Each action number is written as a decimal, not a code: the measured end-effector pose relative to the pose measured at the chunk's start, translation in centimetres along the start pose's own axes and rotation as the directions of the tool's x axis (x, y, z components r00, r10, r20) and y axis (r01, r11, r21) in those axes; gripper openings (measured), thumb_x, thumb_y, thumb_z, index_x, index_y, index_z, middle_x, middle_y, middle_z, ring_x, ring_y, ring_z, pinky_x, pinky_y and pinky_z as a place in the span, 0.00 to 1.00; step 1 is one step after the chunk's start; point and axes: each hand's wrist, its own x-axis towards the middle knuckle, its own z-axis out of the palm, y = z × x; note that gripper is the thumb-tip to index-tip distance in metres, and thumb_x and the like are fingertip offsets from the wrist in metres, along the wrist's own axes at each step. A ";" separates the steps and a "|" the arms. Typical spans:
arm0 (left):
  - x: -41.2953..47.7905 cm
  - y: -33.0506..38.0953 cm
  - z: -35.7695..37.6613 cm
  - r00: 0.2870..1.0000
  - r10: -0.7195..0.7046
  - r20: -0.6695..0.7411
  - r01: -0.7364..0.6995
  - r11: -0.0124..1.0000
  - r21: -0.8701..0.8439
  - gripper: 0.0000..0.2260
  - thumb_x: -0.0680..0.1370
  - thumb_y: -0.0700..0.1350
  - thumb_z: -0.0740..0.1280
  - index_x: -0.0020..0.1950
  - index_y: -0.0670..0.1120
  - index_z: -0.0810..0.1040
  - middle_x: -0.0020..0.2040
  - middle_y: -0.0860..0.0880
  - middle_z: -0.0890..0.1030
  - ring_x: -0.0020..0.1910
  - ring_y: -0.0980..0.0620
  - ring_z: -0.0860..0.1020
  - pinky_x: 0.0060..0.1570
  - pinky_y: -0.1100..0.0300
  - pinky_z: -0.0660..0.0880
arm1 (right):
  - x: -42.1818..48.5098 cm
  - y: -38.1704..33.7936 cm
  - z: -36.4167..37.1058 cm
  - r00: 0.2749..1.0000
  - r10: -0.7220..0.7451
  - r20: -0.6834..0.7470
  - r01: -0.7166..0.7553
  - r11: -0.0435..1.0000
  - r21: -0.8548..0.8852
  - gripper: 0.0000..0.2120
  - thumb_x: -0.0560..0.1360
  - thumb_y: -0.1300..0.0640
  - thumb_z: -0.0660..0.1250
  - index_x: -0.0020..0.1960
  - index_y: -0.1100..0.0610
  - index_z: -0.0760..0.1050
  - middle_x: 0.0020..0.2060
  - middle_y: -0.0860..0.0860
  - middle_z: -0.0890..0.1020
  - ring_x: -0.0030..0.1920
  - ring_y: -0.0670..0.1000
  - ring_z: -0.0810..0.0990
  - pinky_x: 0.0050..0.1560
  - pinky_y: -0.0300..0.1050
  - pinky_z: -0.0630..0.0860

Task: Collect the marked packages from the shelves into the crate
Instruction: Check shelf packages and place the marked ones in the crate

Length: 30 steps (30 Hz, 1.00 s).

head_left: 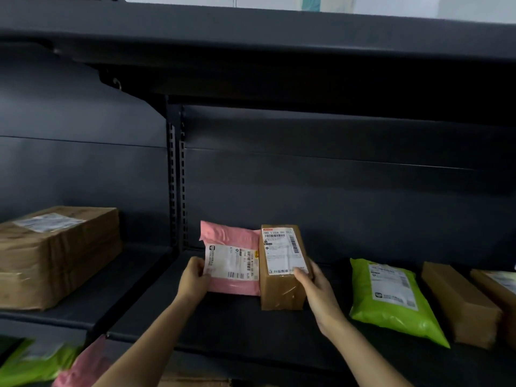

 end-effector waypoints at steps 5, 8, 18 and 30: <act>1.2 -0.5 -1.6 1.000 -0.014 -0.009 0.014 1.000 0.019 0.11 0.75 0.31 0.60 0.40 0.47 0.68 0.39 0.49 0.75 0.38 0.53 0.74 0.34 0.60 0.70 | 1.0 -0.3 2.6 1.000 0.007 0.027 -0.006 0.999 -0.035 0.14 0.74 0.44 0.64 0.58 0.39 0.66 0.47 0.36 0.77 0.47 0.36 0.75 0.39 0.32 0.71; 2.0 -1.0 -2.6 0.999 -0.029 -0.032 0.031 0.998 0.048 0.09 0.74 0.31 0.60 0.42 0.46 0.69 0.39 0.50 0.76 0.39 0.51 0.74 0.34 0.60 0.70 | 1.7 -0.2 4.3 1.000 0.011 0.024 -0.009 0.997 -0.071 0.15 0.74 0.42 0.62 0.59 0.41 0.67 0.48 0.39 0.77 0.45 0.37 0.75 0.37 0.31 0.70; 1.9 -1.3 -3.2 0.997 -0.067 -0.032 0.075 0.911 0.406 0.21 0.75 0.40 0.62 0.68 0.42 0.67 0.65 0.41 0.73 0.65 0.40 0.69 0.59 0.48 0.69 | 2.1 -0.4 5.0 1.000 -0.018 -0.024 0.010 0.958 -0.288 0.27 0.76 0.43 0.60 0.71 0.52 0.61 0.65 0.52 0.73 0.59 0.48 0.73 0.57 0.44 0.71; -7.8 5.8 2.2 0.832 0.490 0.261 -0.548 0.649 0.528 0.29 0.74 0.47 0.68 0.73 0.45 0.64 0.72 0.44 0.65 0.70 0.44 0.63 0.67 0.51 0.63 | -2.5 -0.2 -2.5 0.945 -0.319 0.072 0.237 0.518 -0.822 0.33 0.77 0.46 0.62 0.75 0.57 0.53 0.72 0.54 0.62 0.72 0.51 0.62 0.70 0.41 0.61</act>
